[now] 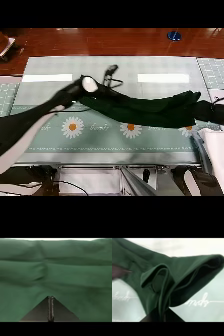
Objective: Fold the shirts.
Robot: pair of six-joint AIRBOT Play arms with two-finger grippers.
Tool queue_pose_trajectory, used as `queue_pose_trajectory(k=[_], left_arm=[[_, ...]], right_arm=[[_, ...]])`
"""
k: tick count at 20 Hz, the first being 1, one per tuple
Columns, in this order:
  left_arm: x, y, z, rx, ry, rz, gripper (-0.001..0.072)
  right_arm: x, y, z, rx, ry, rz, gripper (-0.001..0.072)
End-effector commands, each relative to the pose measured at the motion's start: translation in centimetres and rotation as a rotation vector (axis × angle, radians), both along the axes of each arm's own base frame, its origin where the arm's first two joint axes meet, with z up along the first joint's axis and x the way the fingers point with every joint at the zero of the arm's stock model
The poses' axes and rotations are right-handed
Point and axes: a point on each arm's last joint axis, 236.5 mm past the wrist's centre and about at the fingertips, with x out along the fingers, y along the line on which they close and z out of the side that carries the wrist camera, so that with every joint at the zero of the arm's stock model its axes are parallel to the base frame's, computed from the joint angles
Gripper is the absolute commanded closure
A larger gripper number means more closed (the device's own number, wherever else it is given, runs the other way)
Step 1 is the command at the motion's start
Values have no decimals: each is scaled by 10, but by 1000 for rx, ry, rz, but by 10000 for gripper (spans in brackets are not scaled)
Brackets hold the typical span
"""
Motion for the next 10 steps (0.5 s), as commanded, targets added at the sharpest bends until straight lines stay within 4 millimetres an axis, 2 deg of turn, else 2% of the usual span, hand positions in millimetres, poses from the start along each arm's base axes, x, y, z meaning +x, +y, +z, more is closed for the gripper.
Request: queue_pose_trajectory(k=[1,4,6,7,9,10], left_arm=[[-49,-65,-16,-74,149,-65,691],[-99,-99,-27,-89,208,-191,691],[-130,-107,-32,-70,245,-286,691],[-137,-107,-30,-70,243,-327,690],[-124,-100,-21,-83,239,-338,691],[-106,-91,-14,-94,238,-310,691]], right_arm=[[-24,21,18,55,-47,38,691],[-26,29,24,86,-63,52,691],[-24,29,25,88,-69,49,691],[-24,29,26,88,-71,49,691],[-23,29,26,89,-74,46,691],[-23,29,27,93,-75,48,691]])
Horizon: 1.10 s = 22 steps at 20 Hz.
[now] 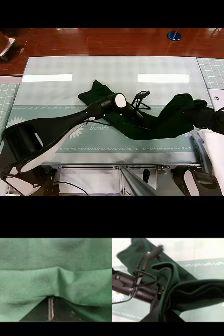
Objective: Fold the shirts.
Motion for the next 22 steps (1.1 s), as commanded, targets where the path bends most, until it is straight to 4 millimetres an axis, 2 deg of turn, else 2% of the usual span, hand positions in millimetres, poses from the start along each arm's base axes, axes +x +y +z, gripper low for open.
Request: queue_pose_trajectory(k=[1,3,5,6,8,10,11,13,15,17,19,22], left_arm=[[28,20,17,-23,29,18,691],[92,70,43,-47,22,157,690],[147,137,77,-78,-24,330,691],[163,173,94,-93,-65,401,691],[175,242,125,-111,-169,514,691],[166,298,148,-114,-261,610,691],[156,318,154,-112,-297,644,691],[120,343,164,-109,-352,651,690],[92,357,172,-109,-411,679,691],[77,368,172,-90,-458,714,691],[68,374,165,-56,-476,719,691],[68,375,161,-44,-472,715,690]], right_arm=[[0,4,4,19,-10,6,691],[-1,12,9,54,-17,24,691],[4,15,15,83,-38,20,691],[9,19,18,112,-43,29,691],[24,35,23,195,-51,84,691],[50,60,26,263,-78,138,691],[65,77,21,281,-81,154,691],[89,117,3,287,-60,198,691],[112,163,-21,282,-11,250,691],[132,204,-41,272,43,306,691],[156,243,-57,265,78,359,691],[188,285,-76,279,118,385,691]])
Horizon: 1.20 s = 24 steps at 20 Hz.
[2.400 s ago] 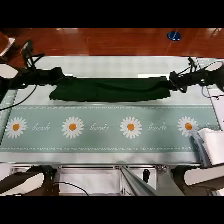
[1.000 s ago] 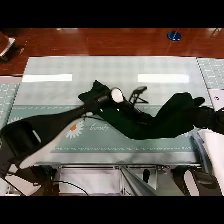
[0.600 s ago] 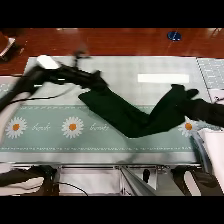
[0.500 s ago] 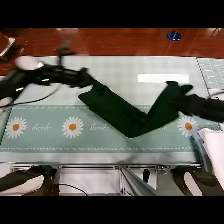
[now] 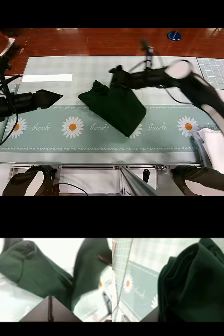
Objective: Fold the shirts.
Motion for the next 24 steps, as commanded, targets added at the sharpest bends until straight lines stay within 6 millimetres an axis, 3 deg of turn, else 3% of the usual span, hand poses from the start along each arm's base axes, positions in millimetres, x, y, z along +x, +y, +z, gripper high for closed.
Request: queue_pose_trajectory(k=[1,6,8,11,14,17,19,20,22,24], left_arm=[[-6,7,-7,28,-7,16,691],[4,10,-18,21,27,32,690],[8,12,-23,18,43,42,691],[15,15,-33,14,67,57,690],[18,15,-40,10,95,56,691],[18,16,-42,9,100,56,690],[18,16,-42,9,100,56,690],[18,16,-42,9,100,56,690],[18,16,-42,9,101,56,690],[18,16,-43,9,104,57,691]], right_arm=[[35,60,-34,6,47,40,691],[62,91,-66,54,118,32,671],[67,97,-73,70,130,35,294],[72,82,-62,89,147,39,298],[52,24,-38,26,191,150,316],[9,-91,-41,-412,191,213,316],[-2,-178,-35,-728,125,17,315],[-10,-204,-28,-777,78,-101,315],[-32,-223,-28,-712,12,-301,313],[-72,-210,-55,-491,72,-443,312]])
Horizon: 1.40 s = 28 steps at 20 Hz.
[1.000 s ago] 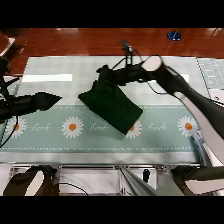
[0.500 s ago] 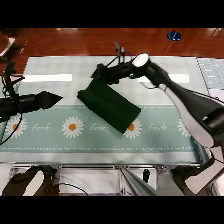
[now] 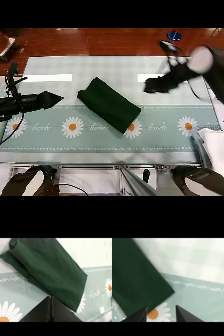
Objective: Fold the shirts.
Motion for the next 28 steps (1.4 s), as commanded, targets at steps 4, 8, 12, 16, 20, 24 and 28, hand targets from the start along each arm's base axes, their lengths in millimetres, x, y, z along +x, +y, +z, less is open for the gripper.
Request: queue_pose_trajectory(k=[4,8,12,16,20,24,28], left_arm=[[-4,0,-14,-5,31,9,691],[-15,-1,-37,-15,90,13,691],[-21,-2,-48,-20,117,16,691],[-21,-2,-48,-20,118,17,691],[-20,-2,-48,-19,117,18,691],[-17,0,-48,-16,108,31,691],[-18,0,-48,-16,110,28,690]], right_arm=[[-105,11,-104,386,133,-373,312],[-96,18,-129,471,162,-470,313],[-78,45,-146,526,235,-422,313],[-64,71,-163,532,344,-338,313],[-46,92,-170,525,381,-282,315],[-22,132,-138,538,282,-45,689],[0,140,-85,462,196,141,691]])
